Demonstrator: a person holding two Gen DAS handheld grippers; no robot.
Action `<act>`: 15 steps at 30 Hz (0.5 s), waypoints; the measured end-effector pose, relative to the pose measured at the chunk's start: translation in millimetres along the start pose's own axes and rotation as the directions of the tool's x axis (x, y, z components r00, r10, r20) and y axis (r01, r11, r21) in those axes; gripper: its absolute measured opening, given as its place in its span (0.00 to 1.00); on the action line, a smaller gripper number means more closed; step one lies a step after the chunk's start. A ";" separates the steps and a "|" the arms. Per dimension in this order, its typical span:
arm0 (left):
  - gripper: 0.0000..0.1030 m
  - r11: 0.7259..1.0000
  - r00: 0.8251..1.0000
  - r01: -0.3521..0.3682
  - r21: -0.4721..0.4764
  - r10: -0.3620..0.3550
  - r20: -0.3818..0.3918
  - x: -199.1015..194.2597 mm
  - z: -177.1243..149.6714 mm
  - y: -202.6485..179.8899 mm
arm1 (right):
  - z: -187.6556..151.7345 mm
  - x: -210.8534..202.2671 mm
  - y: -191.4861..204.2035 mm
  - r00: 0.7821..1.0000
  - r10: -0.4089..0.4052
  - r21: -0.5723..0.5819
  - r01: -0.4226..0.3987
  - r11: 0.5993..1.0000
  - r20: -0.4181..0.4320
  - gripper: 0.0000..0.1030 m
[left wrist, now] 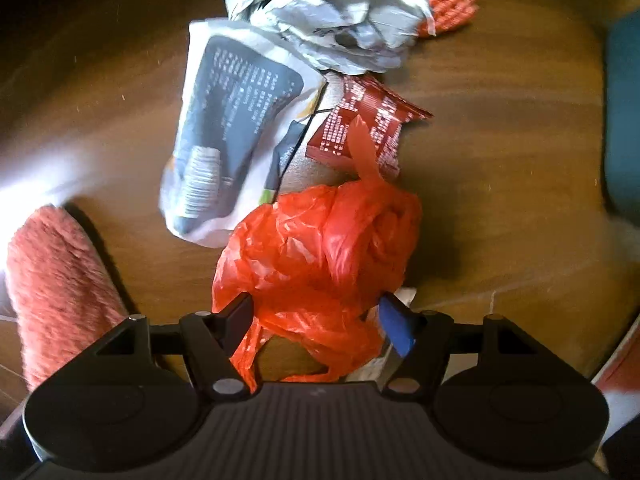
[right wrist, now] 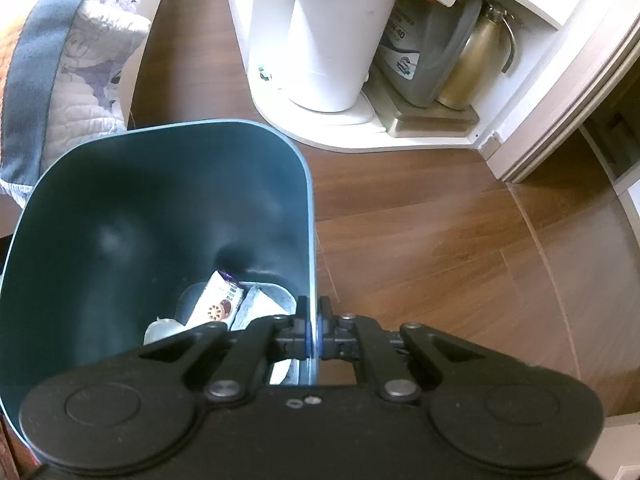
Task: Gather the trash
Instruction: 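Move the open left tool down to the red plastic bag on the floor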
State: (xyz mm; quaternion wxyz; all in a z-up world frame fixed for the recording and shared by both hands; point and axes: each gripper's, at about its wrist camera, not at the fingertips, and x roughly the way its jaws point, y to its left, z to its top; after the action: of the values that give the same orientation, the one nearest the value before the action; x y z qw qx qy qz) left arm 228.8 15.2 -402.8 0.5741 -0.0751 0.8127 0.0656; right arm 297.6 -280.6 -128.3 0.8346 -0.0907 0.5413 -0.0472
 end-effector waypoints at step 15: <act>0.02 0.997 0.997 0.075 -0.020 -0.074 0.024 -28.3 -12.0 8.0 | 1.7 9.3 -5.6 1.000 -0.004 0.030 0.005 1.000 -0.025 0.03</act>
State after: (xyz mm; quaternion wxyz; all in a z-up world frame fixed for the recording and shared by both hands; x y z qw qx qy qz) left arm 225.5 22.1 -372.0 0.5847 -0.1107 0.8019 0.0535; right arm 303.1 -287.6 -134.8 0.8288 -0.0787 0.5509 -0.0582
